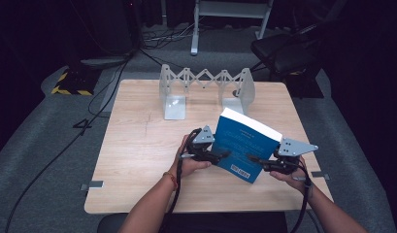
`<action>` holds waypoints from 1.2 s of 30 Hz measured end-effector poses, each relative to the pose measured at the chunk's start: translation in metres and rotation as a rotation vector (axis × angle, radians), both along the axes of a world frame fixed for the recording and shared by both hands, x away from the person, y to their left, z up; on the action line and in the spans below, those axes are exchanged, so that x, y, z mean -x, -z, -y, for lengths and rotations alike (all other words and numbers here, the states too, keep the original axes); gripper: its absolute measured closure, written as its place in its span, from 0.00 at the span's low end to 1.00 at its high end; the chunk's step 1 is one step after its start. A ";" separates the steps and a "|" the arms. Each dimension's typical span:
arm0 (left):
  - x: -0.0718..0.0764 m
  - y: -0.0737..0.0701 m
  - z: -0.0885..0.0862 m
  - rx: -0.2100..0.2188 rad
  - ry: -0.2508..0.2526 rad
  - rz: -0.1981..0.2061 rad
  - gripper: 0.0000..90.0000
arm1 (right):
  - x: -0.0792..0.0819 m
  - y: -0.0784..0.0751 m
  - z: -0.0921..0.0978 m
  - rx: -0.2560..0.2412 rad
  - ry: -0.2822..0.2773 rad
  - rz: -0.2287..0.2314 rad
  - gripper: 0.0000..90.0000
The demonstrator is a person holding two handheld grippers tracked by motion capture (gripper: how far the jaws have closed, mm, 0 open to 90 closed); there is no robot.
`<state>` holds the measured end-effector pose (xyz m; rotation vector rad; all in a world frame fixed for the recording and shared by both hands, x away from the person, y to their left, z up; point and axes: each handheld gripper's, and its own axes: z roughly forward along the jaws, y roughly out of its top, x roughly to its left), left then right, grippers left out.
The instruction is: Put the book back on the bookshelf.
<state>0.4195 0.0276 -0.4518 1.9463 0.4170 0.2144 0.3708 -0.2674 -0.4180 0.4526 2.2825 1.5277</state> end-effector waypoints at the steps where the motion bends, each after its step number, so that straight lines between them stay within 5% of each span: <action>1: 0.000 0.000 0.000 0.006 0.001 -0.005 0.31 | 0.000 0.000 0.001 -0.001 -0.002 0.000 0.62; 11: 0.006 0.002 -0.005 0.003 0.010 -0.003 0.29 | 0.002 0.013 -0.008 -0.009 -0.016 0.006 0.62; 19: 0.012 -0.002 -0.012 -0.060 -0.012 -0.012 0.30 | 0.002 0.015 -0.006 -0.037 -0.040 -0.019 0.67; 27: 0.030 0.014 -0.063 -0.248 -0.135 -0.051 0.31 | 0.000 0.015 -0.004 -0.070 -0.058 -0.056 0.69; 36: 0.045 0.030 -0.119 -0.310 -0.251 -0.126 0.31 | -0.007 0.014 -0.001 -0.104 -0.047 -0.076 0.69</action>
